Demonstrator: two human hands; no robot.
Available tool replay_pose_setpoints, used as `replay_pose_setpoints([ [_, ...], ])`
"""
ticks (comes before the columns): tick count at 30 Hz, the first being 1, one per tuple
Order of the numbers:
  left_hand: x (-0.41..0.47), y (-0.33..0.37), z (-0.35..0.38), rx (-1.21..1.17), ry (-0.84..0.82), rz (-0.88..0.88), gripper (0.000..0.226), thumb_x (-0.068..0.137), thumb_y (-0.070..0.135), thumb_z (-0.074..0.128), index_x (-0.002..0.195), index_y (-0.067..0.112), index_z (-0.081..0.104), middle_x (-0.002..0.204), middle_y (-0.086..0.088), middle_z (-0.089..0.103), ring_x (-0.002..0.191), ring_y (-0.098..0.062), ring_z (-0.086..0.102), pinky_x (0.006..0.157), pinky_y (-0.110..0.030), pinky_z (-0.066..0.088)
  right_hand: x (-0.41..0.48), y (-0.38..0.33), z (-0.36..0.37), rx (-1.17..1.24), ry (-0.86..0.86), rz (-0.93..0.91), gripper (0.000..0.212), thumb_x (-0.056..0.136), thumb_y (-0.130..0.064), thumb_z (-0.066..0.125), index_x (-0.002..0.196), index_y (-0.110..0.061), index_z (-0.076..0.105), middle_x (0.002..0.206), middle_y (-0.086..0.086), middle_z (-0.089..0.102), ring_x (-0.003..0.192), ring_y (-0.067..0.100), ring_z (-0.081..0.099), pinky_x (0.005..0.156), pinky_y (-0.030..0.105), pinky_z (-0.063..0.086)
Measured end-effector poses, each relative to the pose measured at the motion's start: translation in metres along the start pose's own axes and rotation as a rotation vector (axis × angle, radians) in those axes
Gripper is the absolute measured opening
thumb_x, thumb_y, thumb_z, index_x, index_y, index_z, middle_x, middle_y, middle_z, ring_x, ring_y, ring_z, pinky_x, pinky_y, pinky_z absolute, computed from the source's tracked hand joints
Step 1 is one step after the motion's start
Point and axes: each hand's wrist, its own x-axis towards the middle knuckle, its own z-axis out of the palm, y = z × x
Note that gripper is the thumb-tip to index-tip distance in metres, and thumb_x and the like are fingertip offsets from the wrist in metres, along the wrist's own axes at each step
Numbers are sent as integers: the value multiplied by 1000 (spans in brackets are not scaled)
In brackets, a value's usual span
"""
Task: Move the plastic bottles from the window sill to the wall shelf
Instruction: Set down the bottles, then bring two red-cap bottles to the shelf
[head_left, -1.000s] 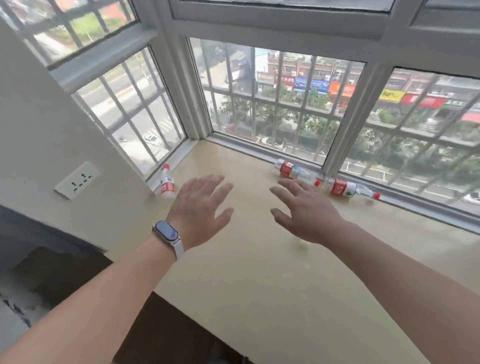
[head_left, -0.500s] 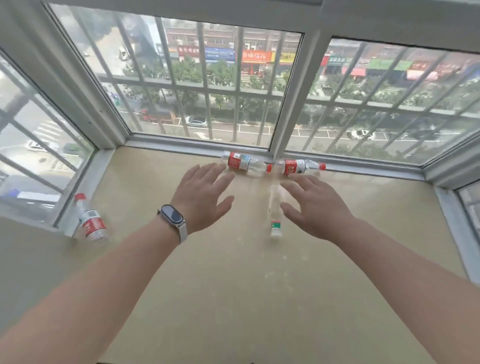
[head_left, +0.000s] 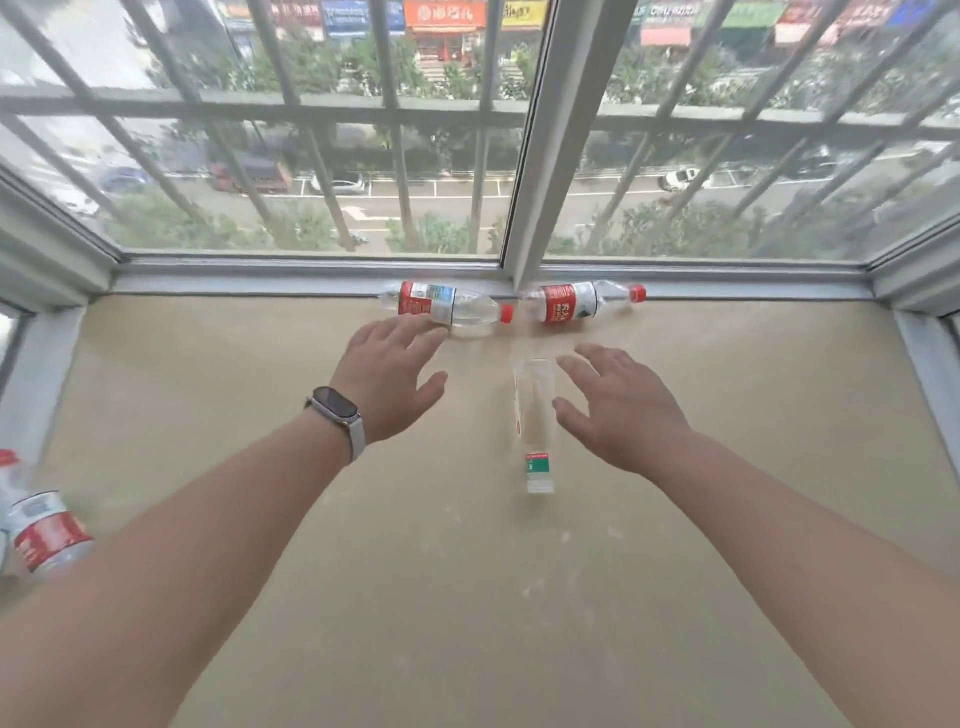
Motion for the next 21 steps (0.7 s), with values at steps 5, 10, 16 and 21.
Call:
replay_pose_setpoints([
  [5, 57, -19, 55, -21, 1, -20, 50, 92, 38, 59, 135, 14, 57, 142, -12, 53, 132, -34, 47, 108, -46, 32, 62, 38, 36, -10, 24, 49, 55, 94, -46, 46, 141, -19, 44, 145, 5, 42, 130, 27, 38, 101, 41, 37],
  [10, 98, -33, 106, 0, -34, -29, 55, 91, 37, 60, 142, 16, 51, 150, -13, 45, 137, -35, 40, 112, -46, 27, 117, 71, 74, -41, 42, 73, 56, 91, -43, 49, 139, -15, 44, 138, 9, 47, 121, 33, 44, 93, 45, 43],
  [16, 135, -52, 141, 73, -36, -26, 61, 88, 29, 61, 146, 17, 45, 155, -14, 38, 144, -34, 31, 118, -51, 21, 167, 97, 108, -69, 92, 103, 62, 85, -36, 57, 140, -16, 38, 141, 9, 41, 125, 32, 39, 96, 43, 38],
  [21, 154, -68, 151, 120, -61, -49, 69, 88, 26, 56, 153, 21, 33, 158, -10, 33, 147, -30, 25, 121, -49, 13, 200, 107, 121, -75, 152, 94, 68, 78, -28, 62, 139, -16, 37, 144, 8, 39, 131, 30, 34, 99, 45, 37],
])
